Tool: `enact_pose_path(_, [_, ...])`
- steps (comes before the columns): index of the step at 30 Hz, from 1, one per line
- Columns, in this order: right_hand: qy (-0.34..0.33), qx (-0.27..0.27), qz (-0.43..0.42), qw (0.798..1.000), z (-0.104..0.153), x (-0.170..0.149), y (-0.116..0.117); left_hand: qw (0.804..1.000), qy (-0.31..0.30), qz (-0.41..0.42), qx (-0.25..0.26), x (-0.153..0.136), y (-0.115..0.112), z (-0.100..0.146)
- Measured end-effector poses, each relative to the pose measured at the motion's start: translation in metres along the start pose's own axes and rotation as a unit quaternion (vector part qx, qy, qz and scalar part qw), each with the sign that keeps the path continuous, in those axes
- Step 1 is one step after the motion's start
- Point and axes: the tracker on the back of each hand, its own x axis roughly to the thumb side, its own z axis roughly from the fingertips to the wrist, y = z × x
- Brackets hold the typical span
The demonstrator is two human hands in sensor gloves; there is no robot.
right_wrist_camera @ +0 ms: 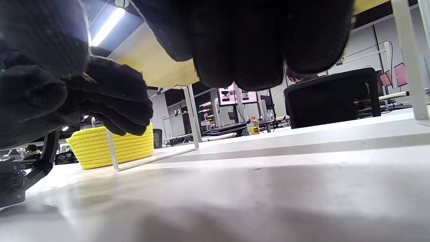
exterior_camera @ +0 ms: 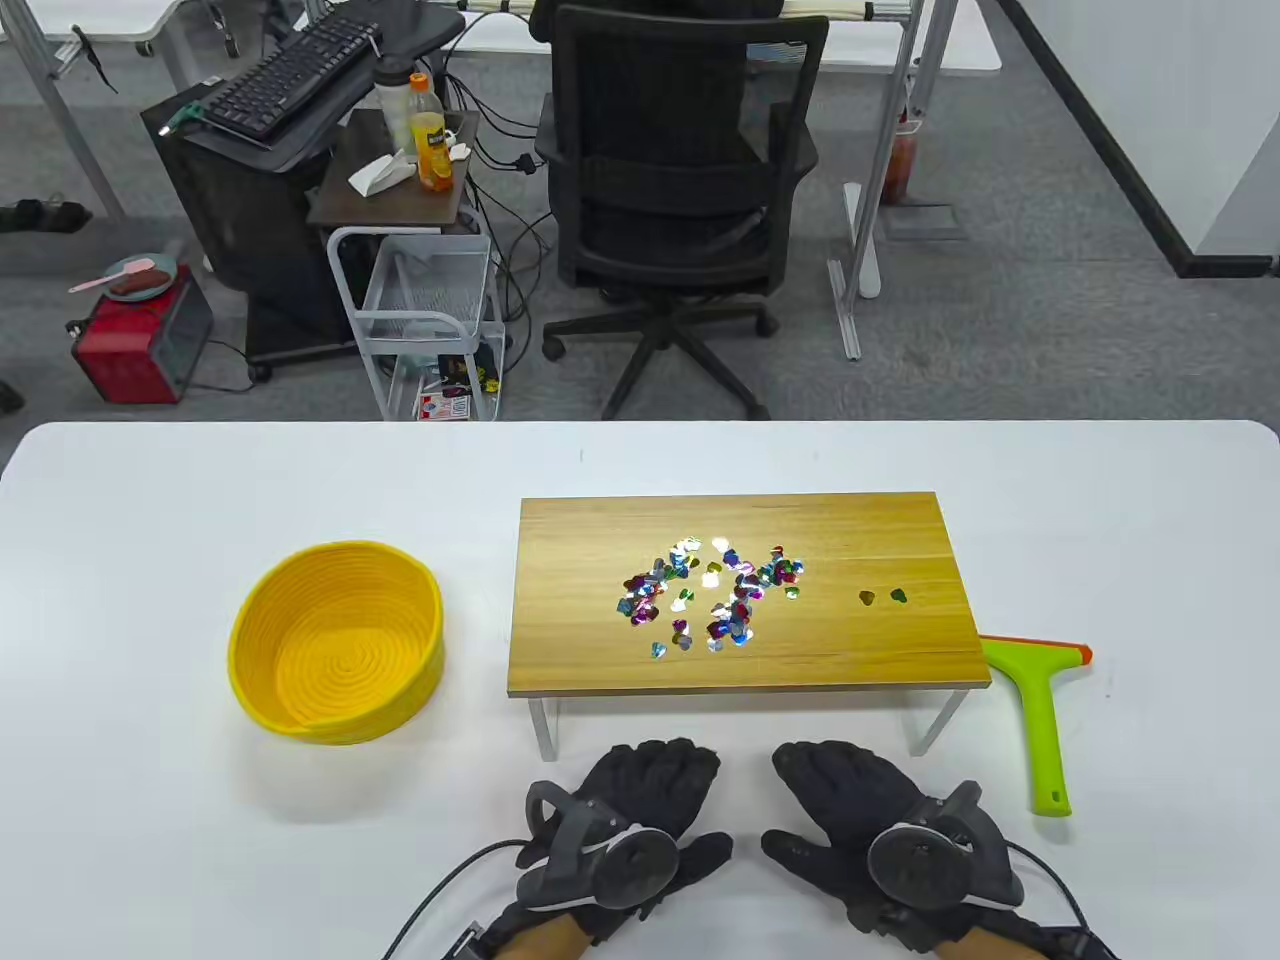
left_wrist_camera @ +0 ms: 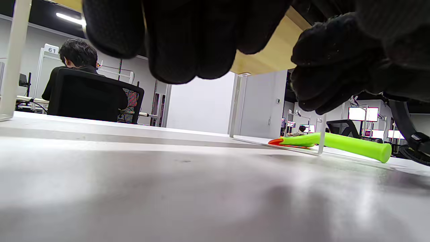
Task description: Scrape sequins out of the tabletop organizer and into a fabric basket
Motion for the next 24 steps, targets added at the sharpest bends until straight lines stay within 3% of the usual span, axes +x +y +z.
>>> enact_pose_path(24, [0.014, 0.012, 0.017, 1.0, 0.0024, -0.0019, 0.0013, 1.0, -0.001, -0.014, 0.013, -0.0037, 0.0043, 0.0003])
